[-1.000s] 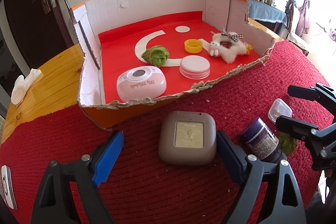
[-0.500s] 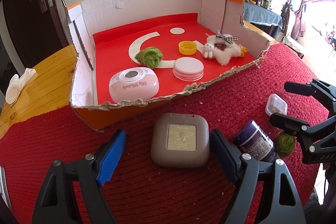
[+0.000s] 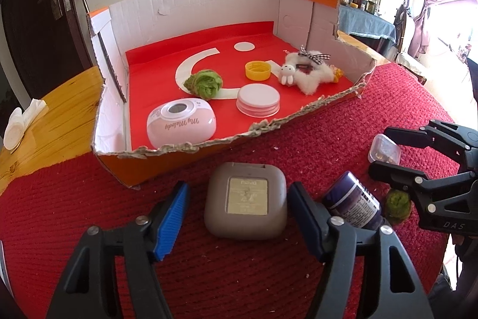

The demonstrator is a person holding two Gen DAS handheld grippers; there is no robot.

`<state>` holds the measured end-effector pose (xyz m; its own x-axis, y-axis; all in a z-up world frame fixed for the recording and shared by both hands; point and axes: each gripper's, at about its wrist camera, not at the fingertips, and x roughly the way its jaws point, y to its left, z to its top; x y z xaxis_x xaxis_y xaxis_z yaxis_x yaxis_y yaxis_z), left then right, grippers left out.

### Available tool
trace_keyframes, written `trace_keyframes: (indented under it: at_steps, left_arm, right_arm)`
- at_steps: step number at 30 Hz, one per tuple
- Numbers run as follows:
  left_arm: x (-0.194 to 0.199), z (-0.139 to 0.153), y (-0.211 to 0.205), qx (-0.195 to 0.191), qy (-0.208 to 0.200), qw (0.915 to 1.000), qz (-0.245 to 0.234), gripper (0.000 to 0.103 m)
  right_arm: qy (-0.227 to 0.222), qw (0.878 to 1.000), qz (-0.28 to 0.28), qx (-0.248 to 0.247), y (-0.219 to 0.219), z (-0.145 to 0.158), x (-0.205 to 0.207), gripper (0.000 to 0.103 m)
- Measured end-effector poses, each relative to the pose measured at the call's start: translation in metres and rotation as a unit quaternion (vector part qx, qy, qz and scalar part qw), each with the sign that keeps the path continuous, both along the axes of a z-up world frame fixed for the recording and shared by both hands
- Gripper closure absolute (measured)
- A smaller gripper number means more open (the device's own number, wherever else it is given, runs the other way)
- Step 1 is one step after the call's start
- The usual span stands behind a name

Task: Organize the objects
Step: 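Close the left gripper on the brown case while the right gripper closes on the clear plastic box, then carry the brown case into the box with the left gripper while the right gripper carries the clear box in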

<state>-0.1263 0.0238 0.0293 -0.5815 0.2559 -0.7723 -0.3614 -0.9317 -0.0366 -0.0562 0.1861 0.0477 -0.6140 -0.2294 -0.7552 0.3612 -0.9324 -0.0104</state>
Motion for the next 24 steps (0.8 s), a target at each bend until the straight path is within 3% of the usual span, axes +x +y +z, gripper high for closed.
trace_keyframes:
  at_steps: [1, 7, 16, 24]
  left_arm:
    - [0.001, 0.001, 0.000, 0.005, 0.001, 1.0000, -0.005, 0.051]
    - [0.008, 0.007, -0.001, 0.017, 0.004, 0.9998, -0.005, 0.051]
    - [0.029, 0.048, -0.003, 0.047, 0.044, 0.9978, -0.017, 0.051]
    - [0.030, 0.054, -0.006, 0.044, 0.048, 0.9979, -0.009, 0.051]
  right_arm:
    - [0.001, 1.000, 0.003, -0.001, 0.000, 0.000, 0.001, 0.064]
    - [0.007, 1.000, 0.013, -0.006, 0.000, 0.005, 0.006, 0.065]
    - [0.056, 0.998, 0.026, -0.021, -0.003, 0.048, 0.016, 0.065]
    - [0.056, 0.998, 0.026, -0.023, -0.004, 0.049, 0.017, 0.065]
